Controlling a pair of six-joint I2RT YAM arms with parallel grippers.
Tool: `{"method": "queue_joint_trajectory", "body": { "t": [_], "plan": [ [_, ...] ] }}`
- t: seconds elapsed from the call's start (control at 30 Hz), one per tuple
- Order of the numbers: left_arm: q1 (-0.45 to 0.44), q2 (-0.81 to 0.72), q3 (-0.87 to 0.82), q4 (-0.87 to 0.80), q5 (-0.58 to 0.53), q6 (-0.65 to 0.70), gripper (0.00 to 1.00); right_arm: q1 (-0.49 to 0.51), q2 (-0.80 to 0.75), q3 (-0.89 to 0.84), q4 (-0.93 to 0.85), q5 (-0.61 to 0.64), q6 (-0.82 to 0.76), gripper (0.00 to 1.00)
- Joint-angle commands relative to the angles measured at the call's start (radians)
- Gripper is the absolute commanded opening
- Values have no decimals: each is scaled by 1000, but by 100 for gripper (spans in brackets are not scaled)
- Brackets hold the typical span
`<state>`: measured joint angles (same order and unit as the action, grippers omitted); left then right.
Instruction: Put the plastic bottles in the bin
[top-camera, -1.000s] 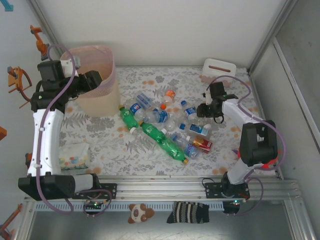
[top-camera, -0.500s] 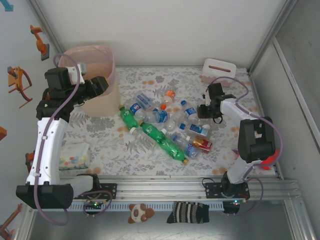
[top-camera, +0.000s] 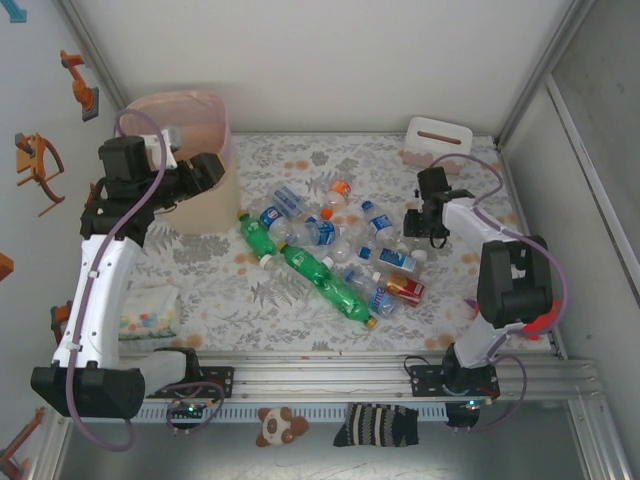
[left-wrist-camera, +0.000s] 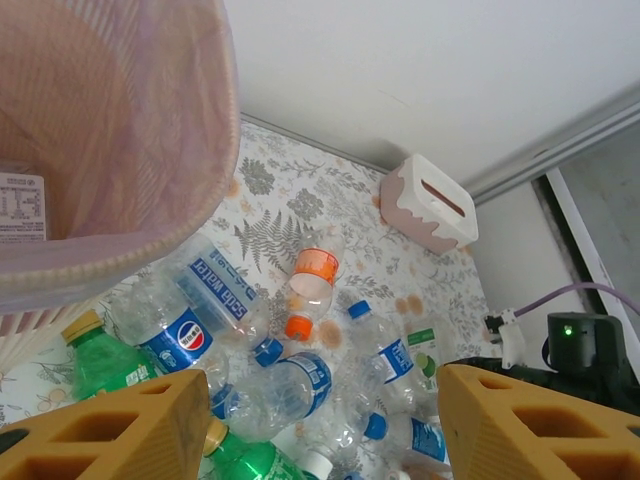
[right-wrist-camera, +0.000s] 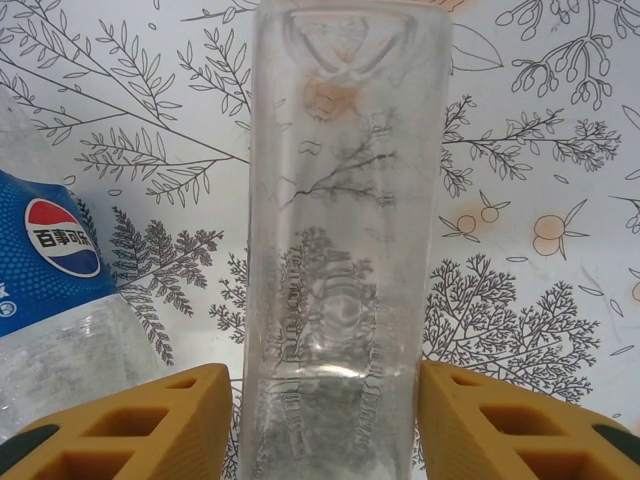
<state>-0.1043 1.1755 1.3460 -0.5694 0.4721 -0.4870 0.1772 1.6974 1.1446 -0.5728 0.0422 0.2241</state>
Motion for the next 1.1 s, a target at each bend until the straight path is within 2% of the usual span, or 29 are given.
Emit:
{"method": "queue_joint_trajectory", "body": {
  "t": [0.0, 0.53, 0.67, 0.9, 1.07],
  "plan": [
    [-9, -10, -17, 27, 17, -20, 61, -6, 29, -5, -30, -14, 20, 52],
    [-48, -13, -32, 43, 9, -36, 61, -23, 65, -25, -13, -17, 23, 52],
    [-63, -14, -30, 49, 7, -41, 61, -24, 61, -27, -12, -18, 23, 48],
    [-104, -17, -34, 78, 7, -41, 61, -25, -59, -26, -30, 16, 21, 42],
    [-150, -8, -35, 129, 7, -53, 62, -24, -206, -7, -53, -33, 7, 41]
  ]
}}
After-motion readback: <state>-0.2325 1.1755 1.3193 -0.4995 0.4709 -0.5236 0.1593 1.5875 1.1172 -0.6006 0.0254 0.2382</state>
